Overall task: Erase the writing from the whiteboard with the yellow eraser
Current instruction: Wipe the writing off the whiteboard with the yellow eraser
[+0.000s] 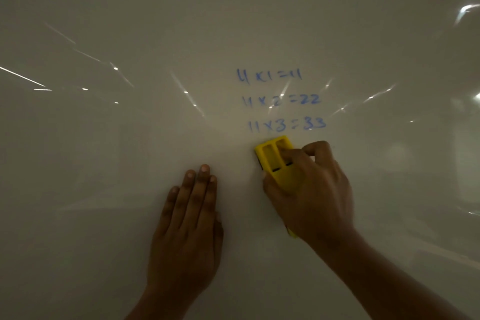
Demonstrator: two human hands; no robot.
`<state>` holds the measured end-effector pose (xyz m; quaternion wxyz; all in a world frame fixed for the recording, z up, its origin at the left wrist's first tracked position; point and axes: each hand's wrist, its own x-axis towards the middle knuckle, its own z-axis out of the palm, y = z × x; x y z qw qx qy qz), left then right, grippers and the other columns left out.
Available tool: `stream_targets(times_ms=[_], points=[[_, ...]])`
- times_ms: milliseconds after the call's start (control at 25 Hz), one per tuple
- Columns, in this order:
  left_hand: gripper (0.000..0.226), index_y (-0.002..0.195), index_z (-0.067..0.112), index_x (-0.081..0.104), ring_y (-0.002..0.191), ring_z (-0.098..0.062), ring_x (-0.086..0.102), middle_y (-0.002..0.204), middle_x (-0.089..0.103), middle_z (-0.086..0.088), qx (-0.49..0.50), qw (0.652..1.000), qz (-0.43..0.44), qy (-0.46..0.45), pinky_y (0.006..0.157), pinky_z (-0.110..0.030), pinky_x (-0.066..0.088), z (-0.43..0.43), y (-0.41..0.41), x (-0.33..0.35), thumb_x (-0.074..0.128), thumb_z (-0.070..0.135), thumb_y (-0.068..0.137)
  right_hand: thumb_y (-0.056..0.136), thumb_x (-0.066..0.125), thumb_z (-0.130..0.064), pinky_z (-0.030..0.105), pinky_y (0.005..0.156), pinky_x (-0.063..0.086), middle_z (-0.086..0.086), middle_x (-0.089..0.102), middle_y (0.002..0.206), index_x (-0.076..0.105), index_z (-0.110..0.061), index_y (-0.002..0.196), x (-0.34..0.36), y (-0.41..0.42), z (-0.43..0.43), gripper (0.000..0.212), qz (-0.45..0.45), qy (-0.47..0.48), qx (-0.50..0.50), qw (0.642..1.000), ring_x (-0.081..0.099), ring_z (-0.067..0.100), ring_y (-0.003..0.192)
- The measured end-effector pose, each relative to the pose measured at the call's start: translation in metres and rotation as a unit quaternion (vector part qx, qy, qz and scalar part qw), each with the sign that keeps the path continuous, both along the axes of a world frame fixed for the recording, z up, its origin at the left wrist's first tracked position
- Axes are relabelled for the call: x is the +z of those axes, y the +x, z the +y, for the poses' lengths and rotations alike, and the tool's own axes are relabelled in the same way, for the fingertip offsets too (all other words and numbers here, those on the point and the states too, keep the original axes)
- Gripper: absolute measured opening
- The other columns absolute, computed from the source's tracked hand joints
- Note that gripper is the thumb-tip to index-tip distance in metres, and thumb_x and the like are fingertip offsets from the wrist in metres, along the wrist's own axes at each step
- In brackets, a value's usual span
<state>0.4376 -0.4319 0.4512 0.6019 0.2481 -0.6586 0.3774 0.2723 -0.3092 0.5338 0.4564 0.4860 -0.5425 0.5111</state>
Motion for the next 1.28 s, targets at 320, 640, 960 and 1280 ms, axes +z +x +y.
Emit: stream_targets(times_ms=[320, 640, 960, 1280], points=[[0.056, 0.151, 0.000, 0.043, 0.153, -0.029, 0.035, 0.162, 0.039, -0.015, -0.007, 1.000, 0.007, -0.013, 0.124, -0.048, 0.031, -0.003, -0.001, -0.001, 0.045, 0.019, 0.098, 0.071, 0.060, -0.059, 0.035, 0.056, 0.048, 0.002, 0.055, 0.101, 0.061, -0.028, 0.103, -0.008, -0.039, 0.012, 0.045, 0.025, -0.007, -0.088, 0.996, 0.061, 0.033, 0.070], [0.055, 0.149, 0.000, 0.045, 0.151, -0.029, 0.037, 0.161, 0.041, -0.015, 0.001, 1.000, 0.016, -0.009, 0.122, -0.049, 0.033, -0.002, -0.002, -0.001, 0.045, 0.019, 0.098, 0.076, 0.061, -0.061, 0.029, 0.063, 0.046, -0.004, 0.048, 0.104, 0.066, -0.028, 0.110, -0.021, -0.049, 0.012, 0.048, -0.044, -0.024, -0.024, 0.998, 0.058, 0.024, 0.071], [0.054, 0.148, 0.002, 0.048, 0.151, -0.027, 0.037, 0.160, 0.044, -0.013, 0.003, 1.000, 0.027, -0.010, 0.122, -0.044, 0.030, -0.004, -0.005, -0.002, 0.043, 0.021, 0.097, 0.080, 0.062, -0.057, 0.035, 0.070, 0.049, 0.000, 0.048, 0.107, 0.065, -0.024, 0.117, 0.023, -0.052, 0.007, 0.050, -0.128, -0.085, -0.039, 0.987, 0.059, 0.031, 0.087], [0.053, 0.143, 0.002, 0.054, 0.148, -0.025, 0.038, 0.156, 0.047, -0.012, 0.005, 1.000, 0.022, -0.007, 0.117, -0.045, 0.036, 0.000, -0.003, 0.001, 0.043, 0.021, 0.095, 0.079, 0.054, -0.060, 0.040, 0.064, 0.050, 0.002, 0.048, 0.108, 0.064, -0.024, 0.113, 0.015, -0.035, -0.005, 0.051, -0.042, -0.079, -0.059, 0.994, 0.060, 0.036, 0.078]])
